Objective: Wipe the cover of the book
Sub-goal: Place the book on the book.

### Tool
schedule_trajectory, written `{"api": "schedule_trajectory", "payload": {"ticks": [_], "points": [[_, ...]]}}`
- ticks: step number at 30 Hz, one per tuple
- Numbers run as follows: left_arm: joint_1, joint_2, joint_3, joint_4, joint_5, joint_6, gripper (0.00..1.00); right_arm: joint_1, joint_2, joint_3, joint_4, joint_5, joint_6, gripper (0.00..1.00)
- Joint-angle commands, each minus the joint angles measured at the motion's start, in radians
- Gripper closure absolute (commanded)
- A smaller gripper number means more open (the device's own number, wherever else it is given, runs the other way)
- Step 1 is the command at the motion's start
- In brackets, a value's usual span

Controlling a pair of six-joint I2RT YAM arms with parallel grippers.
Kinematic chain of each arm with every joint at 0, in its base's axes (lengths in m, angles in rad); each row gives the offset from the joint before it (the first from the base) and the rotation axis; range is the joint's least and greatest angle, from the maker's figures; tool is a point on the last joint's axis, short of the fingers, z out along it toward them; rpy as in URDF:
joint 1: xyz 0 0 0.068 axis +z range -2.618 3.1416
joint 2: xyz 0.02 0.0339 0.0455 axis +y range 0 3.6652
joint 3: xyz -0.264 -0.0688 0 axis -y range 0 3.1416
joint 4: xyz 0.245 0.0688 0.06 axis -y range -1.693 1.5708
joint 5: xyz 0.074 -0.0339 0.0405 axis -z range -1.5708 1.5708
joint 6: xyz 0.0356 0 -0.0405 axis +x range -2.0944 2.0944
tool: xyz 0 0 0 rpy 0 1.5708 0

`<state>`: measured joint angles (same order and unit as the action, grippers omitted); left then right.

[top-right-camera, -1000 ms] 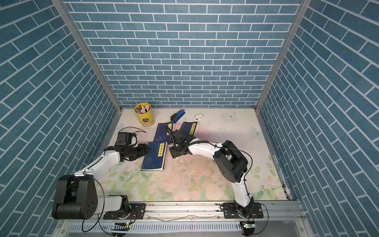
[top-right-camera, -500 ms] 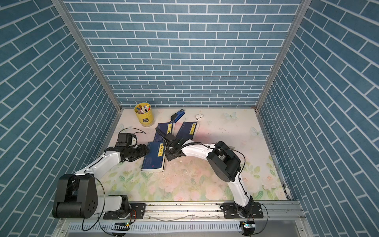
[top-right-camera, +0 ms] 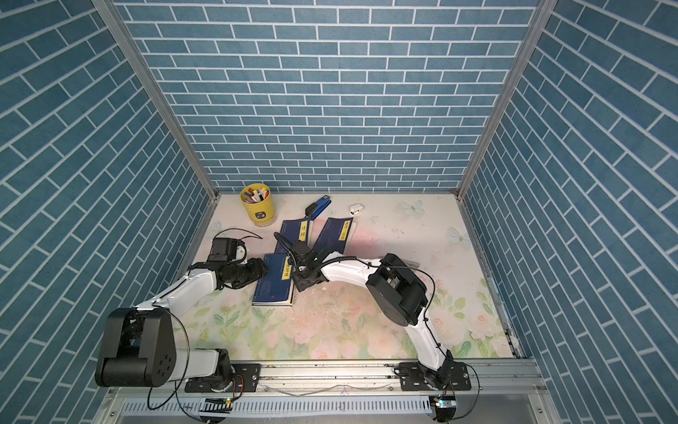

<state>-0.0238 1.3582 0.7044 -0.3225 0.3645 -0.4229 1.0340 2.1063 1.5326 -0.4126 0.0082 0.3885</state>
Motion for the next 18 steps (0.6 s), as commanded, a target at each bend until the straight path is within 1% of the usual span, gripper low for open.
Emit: {"api": "schedule_trajectory", "payload": {"ticks": [1,11,15,18], "points": [[0.004,0.015,-0.014,0.003,0.017,-0.002,0.35,0.01,0.02,0.036,-0.019,0.002,0.005,0.38],[0.004,0.004,-0.016,0.006,0.021,-0.005,0.35,0.011,0.015,0.032,-0.026,0.01,-0.003,0.38],[0.004,-0.012,-0.011,0.009,0.006,-0.008,0.35,0.006,-0.009,0.03,-0.058,0.061,-0.024,0.38],[0.002,-0.034,-0.001,-0.003,-0.039,-0.008,0.34,-0.005,-0.045,0.013,-0.079,0.112,-0.047,0.37]]}}
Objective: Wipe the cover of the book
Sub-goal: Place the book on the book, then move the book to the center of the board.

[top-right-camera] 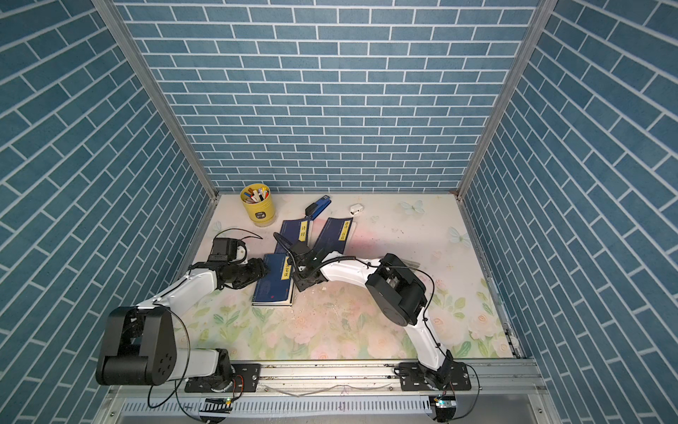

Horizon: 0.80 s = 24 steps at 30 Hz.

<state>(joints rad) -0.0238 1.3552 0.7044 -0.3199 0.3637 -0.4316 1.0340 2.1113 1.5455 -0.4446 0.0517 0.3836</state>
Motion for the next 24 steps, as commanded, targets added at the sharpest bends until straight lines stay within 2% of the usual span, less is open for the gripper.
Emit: {"api": "schedule_trajectory", "payload": {"ticks": [1,7,13,19,24], "points": [[0.002,-0.04,0.006,-0.012,-0.051,0.005,0.34,-0.012,-0.062,-0.003,-0.058,0.09,-0.052,0.37],[-0.016,-0.089,0.091,-0.013,-0.114,-0.023,0.33,-0.111,-0.133,-0.053,-0.059,0.125,-0.068,0.37],[-0.105,-0.096,0.157,0.074,-0.189,-0.092,0.29,-0.242,-0.196,-0.069,-0.035,0.107,-0.074,0.37],[-0.189,-0.038,0.2,0.129,-0.257,-0.084,0.08,-0.393,-0.185,-0.052,0.019,0.005,-0.087,0.38],[-0.225,0.058,0.244,0.179,-0.243,-0.075,0.07,-0.498,-0.139,-0.026,0.074,-0.123,-0.062,0.4]]}}
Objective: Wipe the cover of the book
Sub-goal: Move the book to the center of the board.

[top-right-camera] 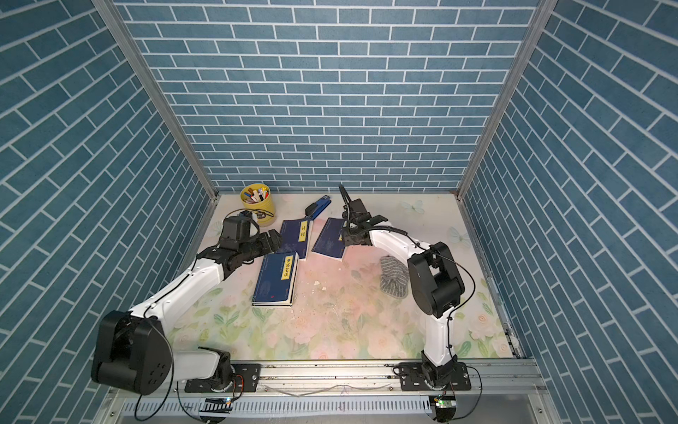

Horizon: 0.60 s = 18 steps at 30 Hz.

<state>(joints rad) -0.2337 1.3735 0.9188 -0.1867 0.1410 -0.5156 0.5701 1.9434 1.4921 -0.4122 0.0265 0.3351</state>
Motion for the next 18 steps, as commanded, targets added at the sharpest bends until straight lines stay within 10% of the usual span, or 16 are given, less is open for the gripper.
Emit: {"api": "schedule_trajectory", "payload": {"ticks": [1,18], "points": [[-0.021,0.055,0.035,0.057,-0.018,0.007,0.07,-0.045,0.04,0.033,0.049,-0.111,-0.01,0.41],[-0.079,0.207,0.059,0.186,0.043,0.005,0.07,-0.076,0.22,0.169,0.085,-0.246,0.065,0.55]]}}
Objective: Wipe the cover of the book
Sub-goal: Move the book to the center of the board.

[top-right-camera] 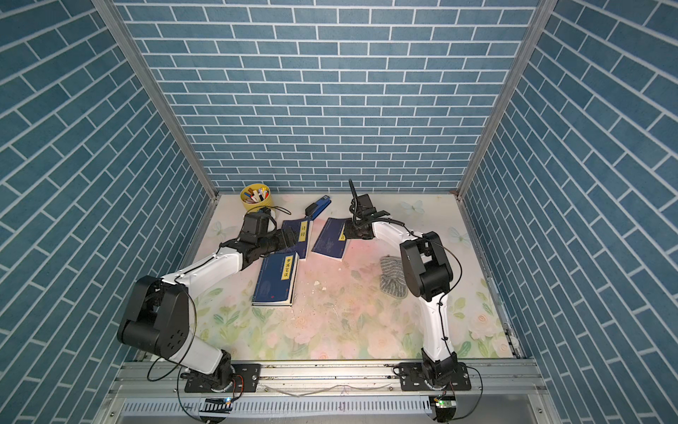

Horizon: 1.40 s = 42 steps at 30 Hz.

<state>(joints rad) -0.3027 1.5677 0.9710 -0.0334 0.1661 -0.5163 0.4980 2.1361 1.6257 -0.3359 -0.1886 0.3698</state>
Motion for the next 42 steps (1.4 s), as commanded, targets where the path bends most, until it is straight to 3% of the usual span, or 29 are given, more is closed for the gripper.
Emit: {"api": "schedule_trajectory", "payload": {"ticks": [1,10,20,27,42], "points": [[-0.014,0.016,0.004,0.04,0.021,0.005,0.07,-0.006,0.036,0.042,0.007,-0.037,0.032,0.55],[-0.017,0.034,-0.008,0.073,0.045,0.0,0.07,-0.01,0.112,0.1,-0.011,-0.092,0.055,0.7],[-0.017,0.05,-0.008,0.084,0.056,0.002,0.07,-0.013,0.12,0.089,-0.025,-0.134,0.09,0.94],[-0.017,0.066,0.003,0.087,0.062,0.002,0.07,-0.013,0.064,0.011,-0.06,-0.177,0.052,0.96],[-0.045,0.131,0.038,0.101,0.082,0.006,0.07,0.019,-0.295,-0.413,-0.141,-0.219,-0.042,0.98]]}}
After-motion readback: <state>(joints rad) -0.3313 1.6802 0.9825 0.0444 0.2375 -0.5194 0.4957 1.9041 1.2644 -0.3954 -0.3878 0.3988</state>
